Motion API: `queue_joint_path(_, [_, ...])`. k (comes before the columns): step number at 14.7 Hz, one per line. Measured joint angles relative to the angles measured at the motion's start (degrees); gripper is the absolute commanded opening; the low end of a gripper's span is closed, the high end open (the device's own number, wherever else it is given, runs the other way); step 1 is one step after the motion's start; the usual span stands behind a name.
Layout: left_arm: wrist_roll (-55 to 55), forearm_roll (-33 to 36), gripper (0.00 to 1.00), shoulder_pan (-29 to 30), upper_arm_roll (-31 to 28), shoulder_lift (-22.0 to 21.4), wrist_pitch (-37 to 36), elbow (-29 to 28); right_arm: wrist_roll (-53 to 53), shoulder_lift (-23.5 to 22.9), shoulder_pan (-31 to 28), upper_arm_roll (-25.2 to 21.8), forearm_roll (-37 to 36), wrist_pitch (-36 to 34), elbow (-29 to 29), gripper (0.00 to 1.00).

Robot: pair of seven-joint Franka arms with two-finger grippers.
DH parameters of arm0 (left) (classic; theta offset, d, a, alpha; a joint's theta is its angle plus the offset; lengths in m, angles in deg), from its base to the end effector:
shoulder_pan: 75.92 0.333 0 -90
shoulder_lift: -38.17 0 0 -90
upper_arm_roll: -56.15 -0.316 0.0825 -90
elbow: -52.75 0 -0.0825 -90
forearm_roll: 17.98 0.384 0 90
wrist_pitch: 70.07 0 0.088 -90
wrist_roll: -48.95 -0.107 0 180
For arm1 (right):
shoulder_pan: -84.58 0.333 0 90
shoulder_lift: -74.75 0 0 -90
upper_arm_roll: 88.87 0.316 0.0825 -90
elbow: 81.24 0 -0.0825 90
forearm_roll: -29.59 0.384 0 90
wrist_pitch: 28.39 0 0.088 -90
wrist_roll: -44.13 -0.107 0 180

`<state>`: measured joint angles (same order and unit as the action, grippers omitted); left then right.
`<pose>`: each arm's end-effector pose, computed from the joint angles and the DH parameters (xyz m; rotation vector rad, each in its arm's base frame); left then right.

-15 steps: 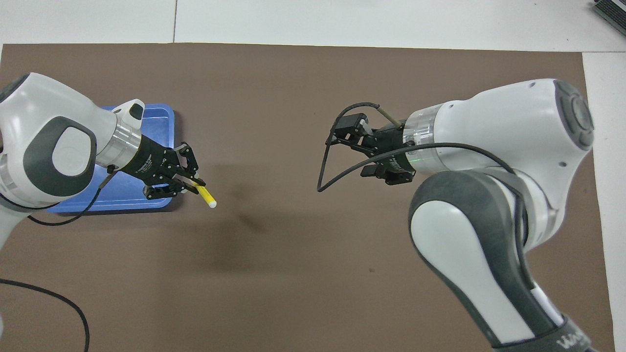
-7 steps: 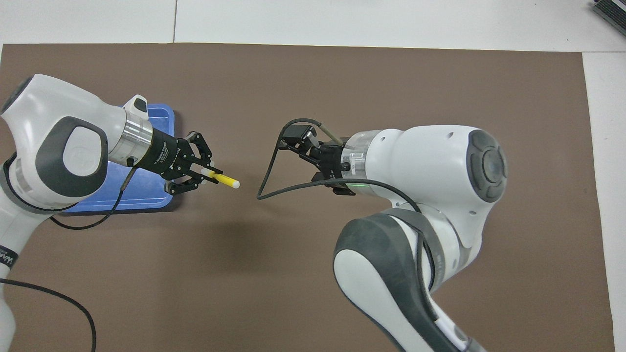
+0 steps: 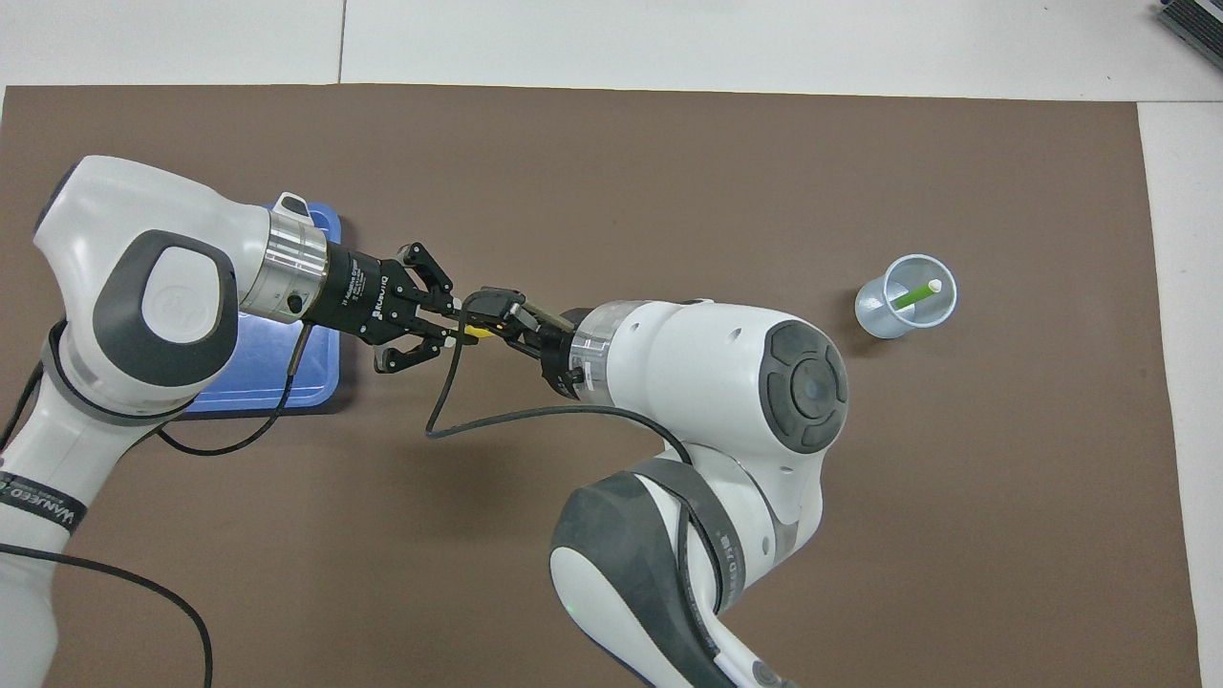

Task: Transfer and insert pens with both arms
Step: 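Pass the yellow pen from the left gripper to the right gripper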

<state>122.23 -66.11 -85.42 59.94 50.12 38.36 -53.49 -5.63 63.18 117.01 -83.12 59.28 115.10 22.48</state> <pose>0.5755 -0.1902 0.4186 1.9460 1.6377 -0.8781 0.5191 0.3982 0.4836 -2.4110 0.6842 -0.0657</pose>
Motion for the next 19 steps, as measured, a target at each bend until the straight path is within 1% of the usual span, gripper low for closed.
queue_joint_path(1, [0.4,-1.1,0.0,-0.3,0.0,0.0,0.2,-0.2,0.6,-0.2,0.0,-0.1,-0.1,0.0,0.0,0.78])
queue_joint_path(4, [0.8,-2.4,0.0,-0.9,0.0,0.0,0.5,-0.7,2.3,-0.5,0.0,-0.3,-0.1,0.0,0.0,0.75])
queue_joint_path(7, [0.8,-2.5,0.0,-2.1,0.0,0.0,0.6,-0.7,3.8,-0.5,-0.5,-0.4,-0.1,0.0,0.0,0.64])
queue_joint_path(13, [0.9,-2.6,0.0,-3.3,0.1,0.0,1.0,-0.6,6.9,-0.6,-2.1,-0.6,-0.1,0.0,0.0,0.54])
queue_joint_path(15, [0.9,-2.6,0.0,-3.4,0.1,0.0,1.0,-0.6,7.0,-0.6,-2.1,-0.6,-0.1,0.0,0.0,0.48])
queue_joint_path(19, [0.9,-2.6,0.0,-3.5,0.0,0.0,1.1,-0.6,7.0,-0.7,-2.1,-0.5,-0.1,-0.1,0.1,0.45])
